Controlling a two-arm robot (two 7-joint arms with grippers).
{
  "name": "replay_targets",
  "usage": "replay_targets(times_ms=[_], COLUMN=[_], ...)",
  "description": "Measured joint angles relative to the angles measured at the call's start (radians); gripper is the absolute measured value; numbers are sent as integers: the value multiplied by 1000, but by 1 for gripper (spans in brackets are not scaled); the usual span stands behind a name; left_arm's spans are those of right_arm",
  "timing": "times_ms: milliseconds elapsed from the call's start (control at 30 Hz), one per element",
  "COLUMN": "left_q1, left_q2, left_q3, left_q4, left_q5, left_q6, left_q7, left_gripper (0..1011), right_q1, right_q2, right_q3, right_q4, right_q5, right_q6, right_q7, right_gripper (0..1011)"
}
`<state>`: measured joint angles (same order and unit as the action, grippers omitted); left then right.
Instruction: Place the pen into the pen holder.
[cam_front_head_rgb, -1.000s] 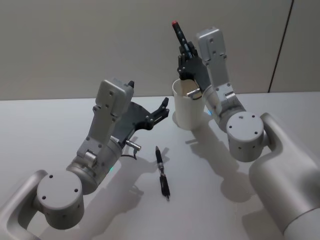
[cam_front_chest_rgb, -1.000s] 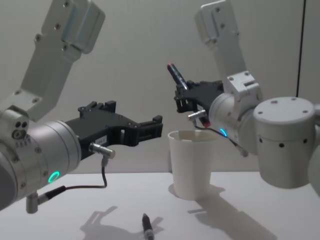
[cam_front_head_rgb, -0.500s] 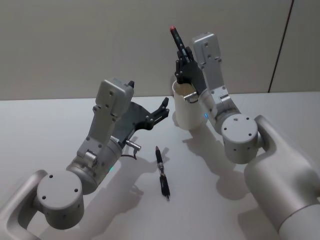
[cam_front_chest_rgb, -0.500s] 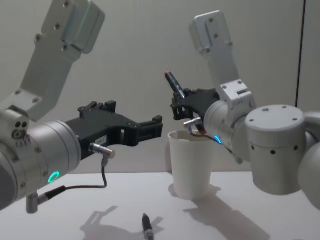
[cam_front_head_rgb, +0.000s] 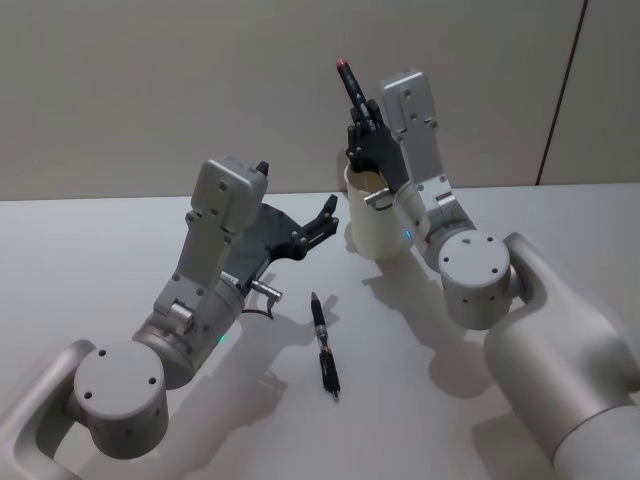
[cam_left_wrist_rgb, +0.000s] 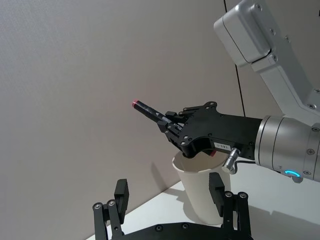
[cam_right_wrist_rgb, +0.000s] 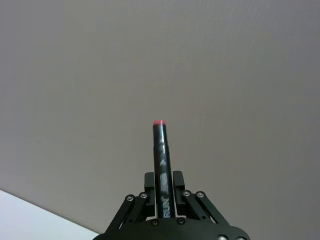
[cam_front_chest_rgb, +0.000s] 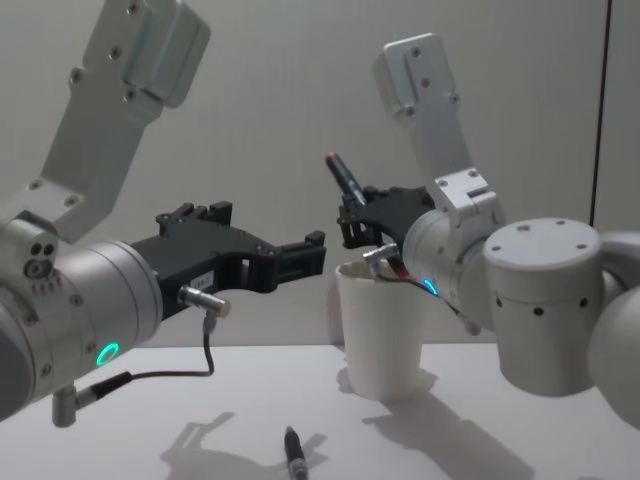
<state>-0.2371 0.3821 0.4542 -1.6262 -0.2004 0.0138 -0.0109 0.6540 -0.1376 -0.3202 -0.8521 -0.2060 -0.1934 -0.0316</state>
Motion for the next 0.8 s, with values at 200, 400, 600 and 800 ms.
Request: replay_targets(times_ms=[200,400,600,800], left_q1=[0,0,0,0], left_q2=[0,0,0,0], left_q3=[0,0,0,0], left_q4=[0,0,0,0], left_q5=[0,0,0,0], left_q6=[0,0,0,0], left_q7=[0,0,0,0], left_gripper=[1001,1001,1001,1001], right_q1=[3,4,5,5], right_q2=[-2,-2,-3,-3], right_q3=[-1,-1,-1,-1], right_q4=[8,11,14,15], right_q5=[1,1,2,2], right_q6=[-2,-2,-3,-4], right_q7=[-1,-1,-1,-1], right_gripper=[367,527,731,915])
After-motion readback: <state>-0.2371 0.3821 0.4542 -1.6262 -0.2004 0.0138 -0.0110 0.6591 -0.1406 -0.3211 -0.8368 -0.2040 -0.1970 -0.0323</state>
